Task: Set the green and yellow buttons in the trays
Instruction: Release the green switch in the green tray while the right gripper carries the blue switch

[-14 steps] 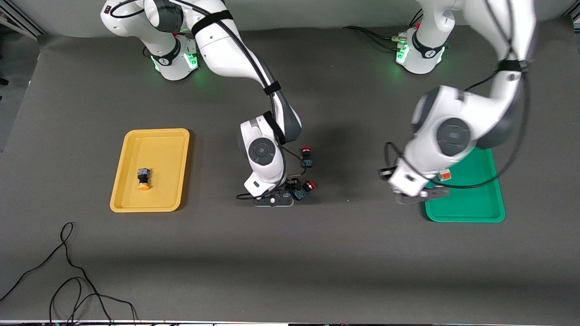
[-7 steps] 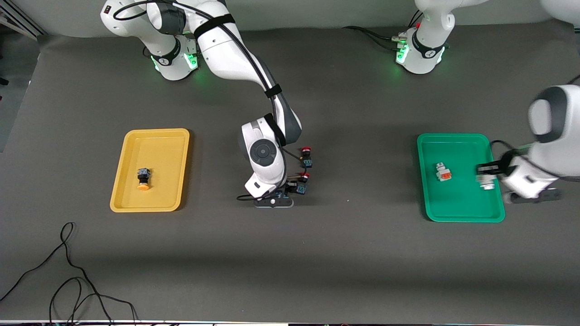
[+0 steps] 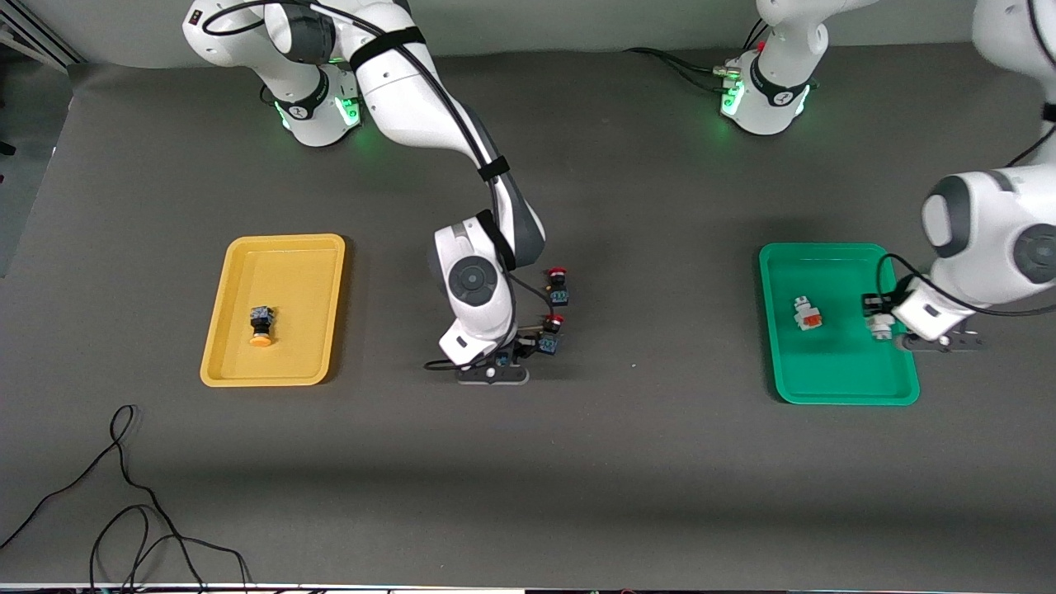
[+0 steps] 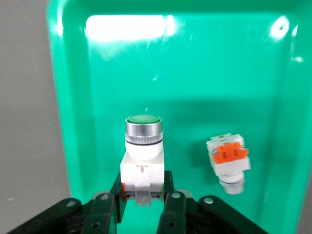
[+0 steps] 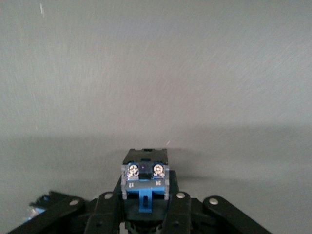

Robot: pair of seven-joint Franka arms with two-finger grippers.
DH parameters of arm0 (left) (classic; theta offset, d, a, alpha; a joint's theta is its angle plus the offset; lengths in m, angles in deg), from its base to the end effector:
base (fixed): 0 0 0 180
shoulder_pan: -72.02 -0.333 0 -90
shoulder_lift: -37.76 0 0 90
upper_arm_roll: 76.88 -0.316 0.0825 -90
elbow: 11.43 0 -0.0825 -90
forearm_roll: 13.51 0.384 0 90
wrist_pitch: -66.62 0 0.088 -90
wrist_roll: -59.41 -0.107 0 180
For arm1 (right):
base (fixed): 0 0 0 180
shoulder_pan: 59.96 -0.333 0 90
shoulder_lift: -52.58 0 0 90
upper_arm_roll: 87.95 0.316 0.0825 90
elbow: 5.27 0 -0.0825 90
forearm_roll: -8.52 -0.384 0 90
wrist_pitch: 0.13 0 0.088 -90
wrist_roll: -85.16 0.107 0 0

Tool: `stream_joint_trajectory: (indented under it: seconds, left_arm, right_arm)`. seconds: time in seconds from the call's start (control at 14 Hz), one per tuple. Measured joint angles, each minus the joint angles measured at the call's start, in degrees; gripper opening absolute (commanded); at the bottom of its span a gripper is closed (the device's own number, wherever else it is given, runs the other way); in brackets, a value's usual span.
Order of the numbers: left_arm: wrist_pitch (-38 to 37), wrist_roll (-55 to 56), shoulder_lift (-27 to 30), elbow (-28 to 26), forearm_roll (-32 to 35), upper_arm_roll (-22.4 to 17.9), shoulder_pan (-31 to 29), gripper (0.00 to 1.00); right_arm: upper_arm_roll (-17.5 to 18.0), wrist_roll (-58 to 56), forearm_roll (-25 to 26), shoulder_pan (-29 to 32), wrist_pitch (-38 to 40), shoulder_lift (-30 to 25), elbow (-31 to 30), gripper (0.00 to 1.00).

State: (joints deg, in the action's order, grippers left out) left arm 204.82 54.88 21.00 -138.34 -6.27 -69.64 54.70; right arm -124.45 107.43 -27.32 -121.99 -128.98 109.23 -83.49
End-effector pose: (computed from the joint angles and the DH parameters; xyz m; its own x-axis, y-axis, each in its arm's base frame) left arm 0.5333 0.0949 0.2377 0.9954 0.0039 -0.0960 0.0009 -0.9995 -0.0313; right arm 0.6033 0.4299 0.2002 0.9929 -0.0698 0.0966 -0.0671 -0.9973 -0.0315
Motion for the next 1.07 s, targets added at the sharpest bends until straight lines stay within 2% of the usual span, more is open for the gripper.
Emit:
stream_joint_trajectory:
  seconds: [0.07, 0.21, 0.28, 0.36, 0.43, 0.57, 0.85, 1.07]
  left_arm:
    - [2.3, -0.2, -0.8, -1.7, 0.1, 0.0, -0.6, 0.18]
    - [3.6, -0.4, -2.1, -2.5, 0.5, 0.0, -1.2, 0.34]
    - [3.7, -0.4, -2.4, -2.5, 1.1, 0.0, -1.2, 0.58]
    - [3.9, -0.4, -2.5, -2.4, 1.5, 0.1, -1.2, 0.9]
    - [4.0, -0.4, -2.7, -2.3, 1.8, 0.1, -1.2, 1.0]
    - [4.1, -0.5, -2.8, -2.1, 2.4, 0.2, -1.2, 1.0]
    - [1.2, -2.2, -2.7, 1.1, 2.8, 0.2, -1.3, 1.0]
    - [-10.4, -3.0, -1.6, 9.2, 2.8, 0.5, -1.3, 1.0]
  right_arm:
    - [-1.0, -0.5, 0.0, 0.8, 2.0, -1.3, 0.3, 0.0]
    - [-4.8, -4.2, 0.0, 2.3, 9.6, -5.5, 0.8, 0.0]
    - [-7.7, -7.6, 0.1, 2.8, 15.0, -8.2, 0.8, 0.0]
    - [-10.8, -11.5, 0.1, 3.3, 20.6, -11.1, 0.6, 0.0]
    - [-13.6, -15.5, 0.1, 3.9, 25.4, -13.7, 0.2, 0.0]
    - [-18.5, -23.8, 0.2, 5.3, 31.7, -18.4, -2.2, 0.0]
    - [-26.5, -40.9, 0.2, 5.9, 33.2, -21.9, -11.7, 0.0]
    - [-27.7, -47.9, 0.2, 5.9, 27.5, -21.8, -20.1, 0.0]
